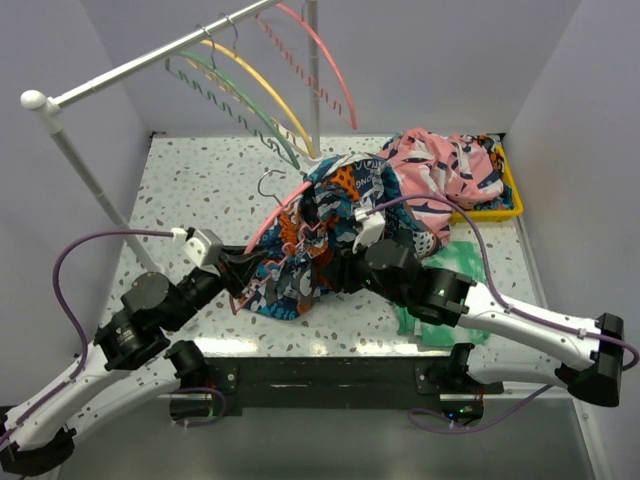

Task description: Place the shorts on the hanger

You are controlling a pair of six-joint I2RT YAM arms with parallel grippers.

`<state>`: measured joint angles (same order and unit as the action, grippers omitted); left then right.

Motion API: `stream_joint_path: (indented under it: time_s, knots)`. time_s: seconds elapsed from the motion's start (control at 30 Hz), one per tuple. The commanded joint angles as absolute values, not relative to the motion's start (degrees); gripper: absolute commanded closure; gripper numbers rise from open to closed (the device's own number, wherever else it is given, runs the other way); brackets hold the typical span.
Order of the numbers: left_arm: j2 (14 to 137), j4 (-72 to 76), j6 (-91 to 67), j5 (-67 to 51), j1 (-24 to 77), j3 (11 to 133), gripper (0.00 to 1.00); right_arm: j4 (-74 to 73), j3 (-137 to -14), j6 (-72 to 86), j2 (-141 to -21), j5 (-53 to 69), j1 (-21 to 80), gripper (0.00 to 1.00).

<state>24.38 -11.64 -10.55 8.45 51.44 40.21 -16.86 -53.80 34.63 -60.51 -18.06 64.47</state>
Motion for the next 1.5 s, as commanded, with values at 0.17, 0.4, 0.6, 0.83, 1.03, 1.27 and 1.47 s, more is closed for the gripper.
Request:
stream_joint_path:
  time_s: [0.17,0.4,0.6,0.83,1.03,1.27,1.47]
  knots:
    - [23.55,1.75,-13.36,10.63,51.42,40.52,1.0,6.67,-47.73,51.49,-65.04,-33.83,71.98,0.61]
    - [23.73,2.9,-13.71,10.72,51.33,40.25,1.0,12.82,-47.55,55.37,-69.68,-35.59,71.9,0.57]
    - [24.52,4.13,-14.06,9.93,51.33,40.25,1.0,17.92,-46.06,56.16,-73.92,-39.98,71.37,0.57]
    - [25.31,4.22,-14.15,9.23,51.33,41.22,1.0,24.42,-41.4,51.43,-70.67,-40.87,66.89,0.51]
    - [25.75,4.83,-14.5,9.31,51.33,40.96,1.0,32.94,-40.69,43.43,-70.13,-40.61,66.71,0.45]
    - [26.63,6.06,-15.2,8.44,51.42,40.96,1.0,39.81,-42.01,41.05,-74.88,-41.13,66.62,0.43]
    - [26.28,6.24,-15.82,9.66,51.42,40.87,1.0,41.13,-42.28,44.82,-78.93,-44.72,66.62,0.61]
